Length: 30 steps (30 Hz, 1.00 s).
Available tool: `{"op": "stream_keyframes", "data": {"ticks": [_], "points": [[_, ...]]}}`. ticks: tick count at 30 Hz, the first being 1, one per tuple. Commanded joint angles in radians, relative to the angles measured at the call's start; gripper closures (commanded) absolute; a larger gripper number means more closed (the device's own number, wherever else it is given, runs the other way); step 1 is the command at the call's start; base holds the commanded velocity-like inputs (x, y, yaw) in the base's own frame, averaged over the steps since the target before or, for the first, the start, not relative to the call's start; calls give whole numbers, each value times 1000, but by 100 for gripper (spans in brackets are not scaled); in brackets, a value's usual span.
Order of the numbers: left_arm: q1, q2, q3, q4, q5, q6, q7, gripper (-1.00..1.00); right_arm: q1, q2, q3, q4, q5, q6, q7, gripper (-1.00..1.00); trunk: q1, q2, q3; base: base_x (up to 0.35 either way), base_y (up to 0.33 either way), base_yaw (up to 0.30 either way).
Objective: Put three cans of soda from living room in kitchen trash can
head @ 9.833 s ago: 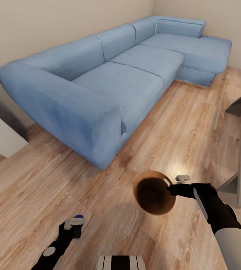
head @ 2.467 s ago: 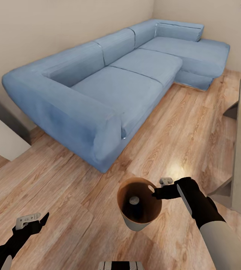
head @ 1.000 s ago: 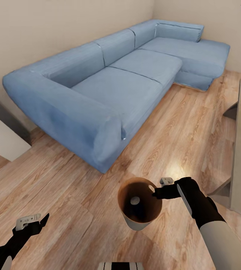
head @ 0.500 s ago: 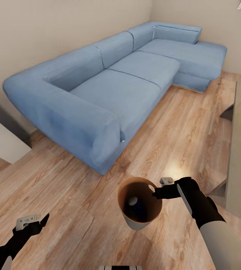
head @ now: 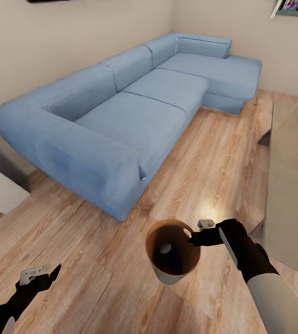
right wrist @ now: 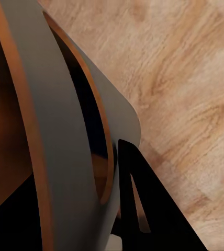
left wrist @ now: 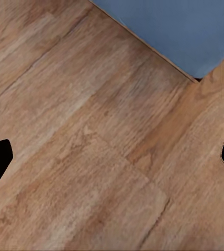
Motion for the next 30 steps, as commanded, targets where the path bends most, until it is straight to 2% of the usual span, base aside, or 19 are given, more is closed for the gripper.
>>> {"op": "stream_keyframes", "data": {"ticks": [1,10,22,30], "points": [[0,0,0,0,0,0,0,-100,0,0,0,0,-24,7,3,100,0,0,1,0,0,-159],[0,0,0,1,0,0,-3,-100,0,0,0,0,-24,8,2,100,0,0,10,-36,0,-121],[0,0,0,0,0,1,-2,-100,0,0,1,0,-24,7,3,100,0,0,11,-299,0,-8],[0,0,0,-1,0,1,-2,-100,0,0,1,0,-24,7,3,100,0,0,22,-323,0,0]]}}
